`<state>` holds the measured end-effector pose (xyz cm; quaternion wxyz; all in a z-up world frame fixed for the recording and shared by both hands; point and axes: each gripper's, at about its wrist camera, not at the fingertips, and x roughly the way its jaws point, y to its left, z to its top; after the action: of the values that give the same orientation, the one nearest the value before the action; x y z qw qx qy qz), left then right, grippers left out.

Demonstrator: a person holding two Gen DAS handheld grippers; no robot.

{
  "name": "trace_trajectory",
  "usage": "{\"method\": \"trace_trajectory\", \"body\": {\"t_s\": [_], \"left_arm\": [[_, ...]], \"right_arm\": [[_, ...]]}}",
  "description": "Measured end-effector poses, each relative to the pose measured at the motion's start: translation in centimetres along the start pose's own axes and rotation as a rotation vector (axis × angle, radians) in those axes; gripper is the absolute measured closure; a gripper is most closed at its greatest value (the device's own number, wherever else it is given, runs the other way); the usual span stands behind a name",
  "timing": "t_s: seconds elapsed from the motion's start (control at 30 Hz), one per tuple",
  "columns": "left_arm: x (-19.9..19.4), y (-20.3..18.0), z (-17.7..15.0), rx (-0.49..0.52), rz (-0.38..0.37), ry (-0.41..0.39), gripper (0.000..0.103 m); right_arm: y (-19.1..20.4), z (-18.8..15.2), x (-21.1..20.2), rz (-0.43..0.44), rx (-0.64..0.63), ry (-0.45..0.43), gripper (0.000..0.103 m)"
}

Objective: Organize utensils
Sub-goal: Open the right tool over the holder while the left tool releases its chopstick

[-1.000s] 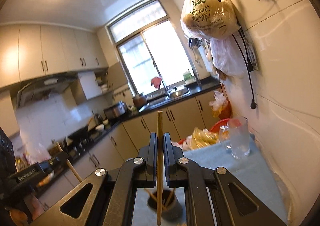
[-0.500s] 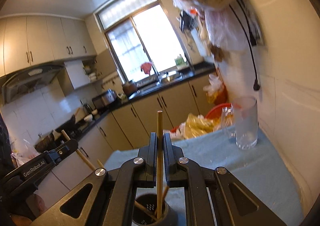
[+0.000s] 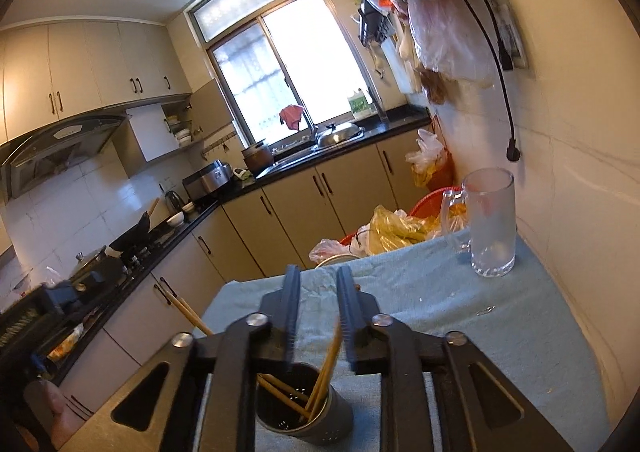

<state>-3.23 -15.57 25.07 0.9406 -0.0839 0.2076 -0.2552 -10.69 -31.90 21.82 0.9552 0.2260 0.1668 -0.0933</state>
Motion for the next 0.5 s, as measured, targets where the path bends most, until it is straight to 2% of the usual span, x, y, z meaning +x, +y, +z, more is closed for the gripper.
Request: {"method": "trace_trajectory", "body": {"t_s": [0.13, 0.3, 0.4, 0.5], "left_arm": [[-4.3, 1.2, -0.3, -0.019, 0.005, -0.032, 0.058], [-9.0, 3.1, -2.3, -0.039, 0.029, -0.044, 0.047], [-10.0, 4.2, -4.9, -0.022, 0.051, 0.013, 0.046], [-9.6, 5.3, -8.0, -0.016, 0.068, 0.114, 0.046]], "right_arm": [[0.9, 0.6, -2.8, 0.003, -0.022, -0.025, 0.074], [1.9, 0.5, -6.4, -0.013, -0.071, -0.02, 0.065], [2.4, -0.5, -8.7, -0.016, -0.102, 0.022, 0.061], [2.2, -2.3, -10.3, -0.024, -0.139, 0.088, 0.058]]}}
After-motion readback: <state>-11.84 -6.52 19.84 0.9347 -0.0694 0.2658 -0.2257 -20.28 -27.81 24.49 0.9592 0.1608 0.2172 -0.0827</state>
